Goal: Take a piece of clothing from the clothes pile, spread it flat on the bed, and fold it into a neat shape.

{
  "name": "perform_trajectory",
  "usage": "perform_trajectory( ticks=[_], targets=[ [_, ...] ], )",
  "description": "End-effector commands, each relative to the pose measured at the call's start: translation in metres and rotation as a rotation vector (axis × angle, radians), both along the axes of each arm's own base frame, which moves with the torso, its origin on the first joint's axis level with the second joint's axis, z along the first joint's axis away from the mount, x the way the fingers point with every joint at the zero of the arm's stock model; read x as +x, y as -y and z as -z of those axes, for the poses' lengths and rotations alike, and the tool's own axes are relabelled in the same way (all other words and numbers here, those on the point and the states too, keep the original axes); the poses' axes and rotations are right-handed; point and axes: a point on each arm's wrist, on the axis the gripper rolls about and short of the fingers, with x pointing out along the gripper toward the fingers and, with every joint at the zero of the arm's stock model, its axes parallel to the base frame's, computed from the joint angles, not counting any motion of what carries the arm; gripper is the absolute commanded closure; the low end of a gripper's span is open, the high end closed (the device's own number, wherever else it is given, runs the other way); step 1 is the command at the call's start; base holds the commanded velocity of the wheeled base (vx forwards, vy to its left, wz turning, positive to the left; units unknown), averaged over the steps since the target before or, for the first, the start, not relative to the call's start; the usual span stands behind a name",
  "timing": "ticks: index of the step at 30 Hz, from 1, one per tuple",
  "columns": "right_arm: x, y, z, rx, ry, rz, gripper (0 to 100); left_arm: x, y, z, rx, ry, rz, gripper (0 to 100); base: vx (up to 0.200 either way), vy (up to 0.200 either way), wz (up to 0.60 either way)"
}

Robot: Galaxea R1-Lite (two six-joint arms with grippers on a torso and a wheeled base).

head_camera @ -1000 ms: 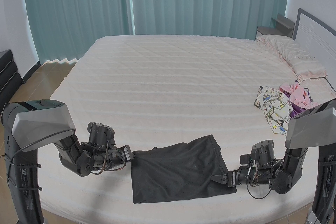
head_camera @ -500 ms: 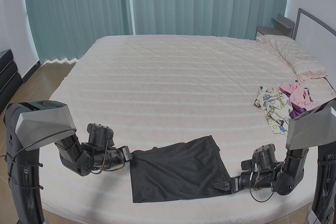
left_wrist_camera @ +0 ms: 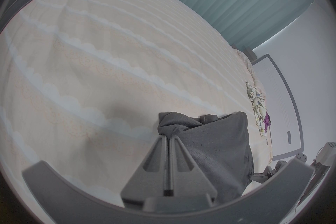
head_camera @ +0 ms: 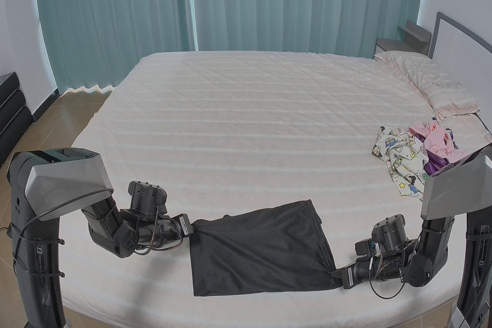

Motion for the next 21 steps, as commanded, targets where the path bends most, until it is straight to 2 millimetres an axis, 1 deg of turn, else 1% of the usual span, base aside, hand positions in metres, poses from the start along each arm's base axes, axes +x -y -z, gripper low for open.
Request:
perform_trajectory(
  ticks=[1,6,13,14,15,16,19,21],
  targets=[
    [-0.001,0.004,-0.004,-0.018,-0.005,-0.005,100,0.002,0.0,0.003,0.014,0.001,-0.016,100,0.0,0.0,0.0],
    [-0.002,0.01,-0.006,-0.05,-0.022,-0.019,100,0.003,0.0,0.003,0.017,0.003,-0.02,100,0.0,0.0,0.0],
    [0.0,0.01,-0.005,-0.05,-0.02,-0.014,100,0.003,0.0,0.003,0.018,-0.001,-0.02,100,0.0,0.0,0.0],
    [0.0,0.01,-0.005,-0.05,-0.022,-0.016,0,0.003,0.0,0.003,0.018,-0.001,-0.02,100,0.0,0.0,0.0],
    [0.0,0.01,-0.005,-0.048,-0.02,-0.017,0,0.003,-0.001,0.002,0.018,-0.001,-0.02,100,0.0,0.0,0.0],
    [0.0,0.01,-0.005,-0.045,-0.018,-0.019,0,0.003,0.0,0.002,0.017,0.0,-0.021,0,0.0,0.0,0.0],
    [0.001,0.009,-0.009,-0.01,-0.011,-0.038,0,0.001,-0.001,0.002,0.015,-0.006,-0.02,0,0.0,0.0,0.0],
    [0.003,0.011,-0.014,0.01,0.012,-0.035,0,-0.002,-0.002,0.002,0.014,-0.013,-0.022,0,0.0,0.0,0.0]
  ],
)
